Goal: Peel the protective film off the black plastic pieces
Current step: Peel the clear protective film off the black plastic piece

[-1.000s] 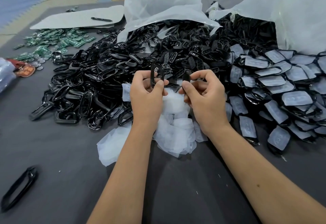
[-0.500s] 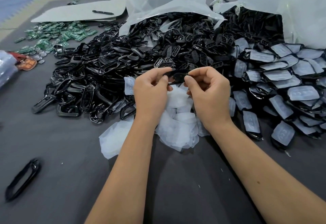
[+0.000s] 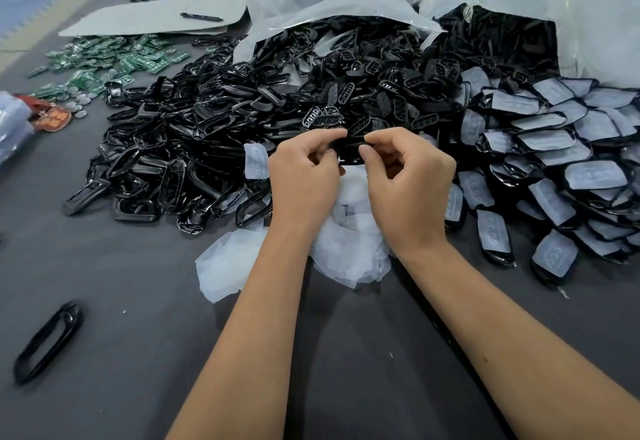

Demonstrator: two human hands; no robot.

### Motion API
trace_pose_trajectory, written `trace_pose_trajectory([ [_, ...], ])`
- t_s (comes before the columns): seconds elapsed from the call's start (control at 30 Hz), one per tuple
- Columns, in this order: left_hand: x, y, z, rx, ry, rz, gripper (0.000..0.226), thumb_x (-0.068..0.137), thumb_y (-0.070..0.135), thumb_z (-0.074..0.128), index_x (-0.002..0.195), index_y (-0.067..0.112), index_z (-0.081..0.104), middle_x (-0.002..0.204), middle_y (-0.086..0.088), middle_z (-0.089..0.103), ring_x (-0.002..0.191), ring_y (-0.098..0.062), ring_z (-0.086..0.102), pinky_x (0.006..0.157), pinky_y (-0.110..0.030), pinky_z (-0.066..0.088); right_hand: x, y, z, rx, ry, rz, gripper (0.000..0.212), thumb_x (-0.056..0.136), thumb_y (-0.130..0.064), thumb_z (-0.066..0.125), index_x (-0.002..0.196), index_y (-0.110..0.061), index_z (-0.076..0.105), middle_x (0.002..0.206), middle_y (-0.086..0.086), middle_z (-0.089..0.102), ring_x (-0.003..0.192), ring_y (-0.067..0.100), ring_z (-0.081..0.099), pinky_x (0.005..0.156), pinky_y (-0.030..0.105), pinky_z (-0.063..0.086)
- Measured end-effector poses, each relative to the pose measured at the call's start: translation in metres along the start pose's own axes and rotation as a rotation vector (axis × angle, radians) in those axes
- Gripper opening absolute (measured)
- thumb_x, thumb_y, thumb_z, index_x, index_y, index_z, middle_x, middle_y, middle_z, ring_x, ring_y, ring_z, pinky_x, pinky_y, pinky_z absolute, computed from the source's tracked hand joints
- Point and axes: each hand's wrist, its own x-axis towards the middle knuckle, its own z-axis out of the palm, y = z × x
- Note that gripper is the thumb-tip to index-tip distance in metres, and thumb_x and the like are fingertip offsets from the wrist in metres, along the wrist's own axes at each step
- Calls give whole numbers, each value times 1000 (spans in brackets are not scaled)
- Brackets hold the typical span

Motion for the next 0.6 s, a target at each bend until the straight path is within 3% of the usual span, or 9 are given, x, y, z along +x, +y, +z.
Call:
trace_pose_trajectory([
  [0.1,0,1,-1,-62,-19,-25,36,93,-7,56,110,13,80,79,2,69,69,-13,69,66,-18,51,1,0,-1,4,-2,38,3,92,-9,74,94,-6,76,83,-2,73,75,8,67,72,19,54],
  [0.2,0,0,-2,-72,-47,1,21,92,1,71,106,12,79,86,-11,74,76,-33,68,70,-40,58,2,2,-1,27,-10,80,3,90,-11,76,91,-8,76,79,-4,72,72,6,66,69,19,54],
  [0.27,0,0,-2,-91,-63,4,19,89,2,76,104,12,79,89,-13,76,75,-36,67,76,-48,59,3,6,-2,53,-12,132,6,87,-14,80,89,-10,76,79,-4,72,71,7,66,68,23,54],
  [0.4,1,-3,-5,-228,-94,-30,19,90,-3,74,102,11,78,81,0,75,67,-14,62,70,-30,55,8,13,-3,213,-77,336,23,87,-19,83,103,-13,69,83,0,70,70,12,67,65,27,56],
  [0.5,2,-4,-8,-336,-133,-43,20,90,-4,73,101,11,78,78,0,73,65,-12,60,68,-24,53,11,16,-5,497,-212,429,12,93,-8,76,104,-7,71,74,1,70,60,12,65,52,25,52],
  [0.6,2,-3,-9,-380,-167,-48,20,90,-5,73,102,11,77,76,3,72,63,-10,59,65,-20,50,12,17,-8,613,-241,447,7,93,-3,74,99,-2,72,67,4,66,57,14,62,49,24,49],
])
